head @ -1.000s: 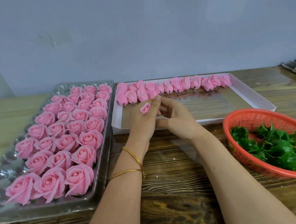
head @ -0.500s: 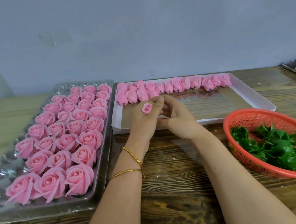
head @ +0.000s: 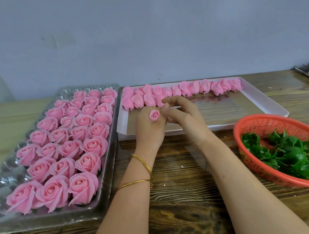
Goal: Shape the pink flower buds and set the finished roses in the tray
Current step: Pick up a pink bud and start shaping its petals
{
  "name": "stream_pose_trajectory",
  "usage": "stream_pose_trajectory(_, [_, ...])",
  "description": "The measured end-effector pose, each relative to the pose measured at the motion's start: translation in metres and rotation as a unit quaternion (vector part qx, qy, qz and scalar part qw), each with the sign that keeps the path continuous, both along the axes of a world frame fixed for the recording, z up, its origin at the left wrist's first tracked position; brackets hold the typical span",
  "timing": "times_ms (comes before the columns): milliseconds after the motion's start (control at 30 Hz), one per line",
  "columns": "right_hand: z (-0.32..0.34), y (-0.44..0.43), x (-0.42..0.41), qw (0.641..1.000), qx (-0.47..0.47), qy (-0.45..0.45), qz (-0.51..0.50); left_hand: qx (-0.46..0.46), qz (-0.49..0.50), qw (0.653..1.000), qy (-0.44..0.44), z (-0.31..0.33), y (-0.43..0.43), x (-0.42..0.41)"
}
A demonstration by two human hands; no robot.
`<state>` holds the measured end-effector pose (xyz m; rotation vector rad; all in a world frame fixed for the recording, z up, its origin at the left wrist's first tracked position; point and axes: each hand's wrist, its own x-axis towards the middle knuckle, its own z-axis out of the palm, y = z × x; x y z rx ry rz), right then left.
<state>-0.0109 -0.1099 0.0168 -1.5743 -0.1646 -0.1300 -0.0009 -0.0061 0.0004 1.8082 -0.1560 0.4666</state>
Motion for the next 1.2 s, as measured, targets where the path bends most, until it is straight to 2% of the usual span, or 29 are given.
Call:
stream_pose_trajectory(167, [-0.002, 0.003, 0.000, 0.998, -0.066, -0.009, -0.006, 0.030, -0.004, 0.999, -0.025, -0.003, 0.000, -0.002])
stream_pose_trajectory(567, [-0.002, 0.000, 0.003, 0.996, -0.082, -0.023, 0.014, 0.060, 0.001, 0.997, -0.039, -0.002, -0.006, -0.005])
stream_pose_trajectory(767, [-0.005, 0.001, 0.003, 0.997, -0.068, -0.035, 0.017, 0.028, 0.009, 0.999, -0.028, 0.000, -0.003, -0.005])
stream_pose_trajectory(900, [-0.006, 0.003, 0.003, 0.998, 0.025, 0.011, 0.056, 0.037, 0.041, 0.998, -0.029, -0.003, -0.004, -0.002])
stream_pose_trajectory(967, [-0.005, 0.002, 0.004, 0.998, 0.033, 0.018, 0.050, 0.039, 0.060, 0.996, -0.047, -0.003, -0.004, -0.001])
stream_pose_trajectory(1067, [-0.005, 0.001, 0.003, 0.999, -0.006, 0.008, 0.039, -0.013, 0.072, 0.995, -0.064, -0.002, -0.003, 0.001])
stream_pose_trajectory(1200, [-0.008, 0.002, 0.001, 0.995, -0.071, -0.017, 0.064, -0.128, 0.057, 0.990, -0.011, -0.003, -0.002, 0.003])
